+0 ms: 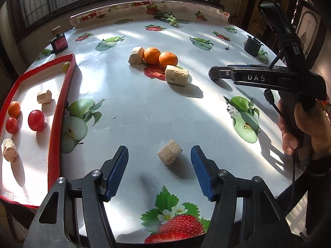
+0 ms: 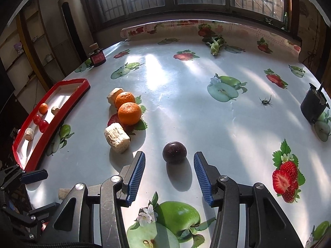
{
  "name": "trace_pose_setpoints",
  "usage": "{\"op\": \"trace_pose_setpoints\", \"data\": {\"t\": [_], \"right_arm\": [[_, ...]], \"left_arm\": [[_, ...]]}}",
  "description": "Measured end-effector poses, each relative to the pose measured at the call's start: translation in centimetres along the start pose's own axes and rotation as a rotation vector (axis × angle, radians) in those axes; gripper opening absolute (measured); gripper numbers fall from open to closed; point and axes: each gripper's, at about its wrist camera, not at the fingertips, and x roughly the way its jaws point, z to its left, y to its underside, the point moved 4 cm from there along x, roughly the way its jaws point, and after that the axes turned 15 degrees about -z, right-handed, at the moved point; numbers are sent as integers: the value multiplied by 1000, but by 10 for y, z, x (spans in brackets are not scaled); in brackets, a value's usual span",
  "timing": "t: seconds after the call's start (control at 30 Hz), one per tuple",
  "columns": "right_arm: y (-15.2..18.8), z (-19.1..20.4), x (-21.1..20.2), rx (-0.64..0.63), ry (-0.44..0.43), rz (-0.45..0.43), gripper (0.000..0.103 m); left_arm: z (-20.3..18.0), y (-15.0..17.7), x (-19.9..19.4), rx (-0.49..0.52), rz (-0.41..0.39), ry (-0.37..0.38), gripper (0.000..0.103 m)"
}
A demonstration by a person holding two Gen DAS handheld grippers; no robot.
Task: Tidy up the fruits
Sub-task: 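Grip a small beige block with the left tool while the right tool grips the dark plum, then carry the beige block with the left tool while the right tool carries the plum over the tray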
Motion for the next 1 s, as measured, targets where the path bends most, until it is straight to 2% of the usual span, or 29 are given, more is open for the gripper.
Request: {"op": "trace_pose_setpoints", "data": {"t": [0.03, 0.07, 0.17, 0.23, 0.3, 0.6, 1.0], "right_arm": [[0, 0, 4, 0, 3, 5, 47], [-1, 0, 7, 0, 1, 9, 45], [-1, 1, 16, -12, 11, 23, 42], [1, 1, 22, -21, 24, 35, 35], [2, 0, 22, -36, 50, 27, 27], [-7, 3, -6, -10, 24, -34, 26], [-22, 52, -28, -1, -140, -87, 26]], "left_arm": [[0, 3, 5, 5, 14, 3, 47], [-1, 5, 9, 9, 26, 1, 44], [-2, 4, 11, 49, 3, -15, 31], [2, 1, 12, 33, 4, -7, 17], [8, -2, 12, 9, 4, 0, 17], [37, -27, -4, -41, -64, -37, 17], [69, -45, -27, -50, -135, -146, 17]]}}
